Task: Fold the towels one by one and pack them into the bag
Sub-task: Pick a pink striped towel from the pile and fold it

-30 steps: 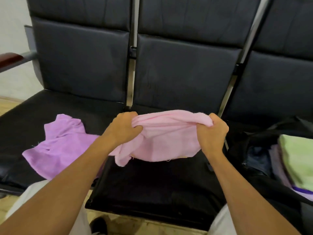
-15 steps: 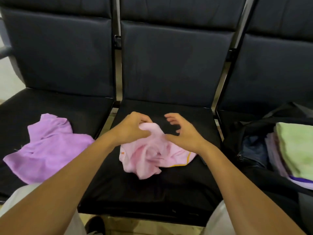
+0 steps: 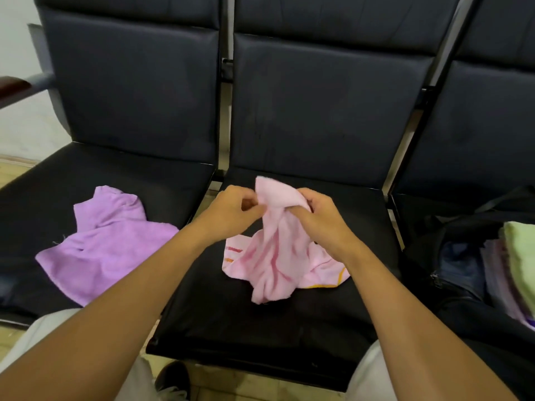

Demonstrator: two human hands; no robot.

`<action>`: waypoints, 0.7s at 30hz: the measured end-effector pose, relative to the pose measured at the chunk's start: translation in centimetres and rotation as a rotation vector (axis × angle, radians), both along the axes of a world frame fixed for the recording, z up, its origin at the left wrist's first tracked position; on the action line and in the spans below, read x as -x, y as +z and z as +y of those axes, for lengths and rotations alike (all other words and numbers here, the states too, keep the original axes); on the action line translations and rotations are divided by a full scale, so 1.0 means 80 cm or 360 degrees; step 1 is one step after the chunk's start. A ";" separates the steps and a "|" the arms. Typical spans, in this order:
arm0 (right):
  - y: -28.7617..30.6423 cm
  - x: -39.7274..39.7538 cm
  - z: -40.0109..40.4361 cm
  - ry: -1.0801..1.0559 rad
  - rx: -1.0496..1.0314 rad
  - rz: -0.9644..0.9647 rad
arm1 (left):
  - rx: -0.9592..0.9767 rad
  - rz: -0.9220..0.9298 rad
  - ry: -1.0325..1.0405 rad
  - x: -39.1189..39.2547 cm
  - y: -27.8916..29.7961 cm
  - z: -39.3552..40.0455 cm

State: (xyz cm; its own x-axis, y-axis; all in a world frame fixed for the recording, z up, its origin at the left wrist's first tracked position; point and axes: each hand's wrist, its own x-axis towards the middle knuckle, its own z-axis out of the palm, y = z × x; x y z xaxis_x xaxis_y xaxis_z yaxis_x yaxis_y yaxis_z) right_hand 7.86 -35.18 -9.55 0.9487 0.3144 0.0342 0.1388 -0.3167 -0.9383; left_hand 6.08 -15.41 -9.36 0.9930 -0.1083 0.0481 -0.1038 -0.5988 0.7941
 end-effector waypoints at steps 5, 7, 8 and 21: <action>-0.010 0.015 0.022 0.0208 0.0178 0.0076 | 0.0139 -0.0052 -0.0194 0.006 0.012 -0.009; -0.006 0.019 0.028 0.0133 0.0097 0.0149 | 0.0052 -0.0032 -0.0283 0.009 0.011 -0.014; -0.004 0.019 0.028 0.0111 0.0027 0.0167 | 0.0047 -0.0033 -0.0297 0.009 0.010 -0.016; 0.014 0.002 0.006 -0.0422 -0.0423 0.0257 | -0.0401 0.0183 0.0016 -0.008 -0.006 -0.001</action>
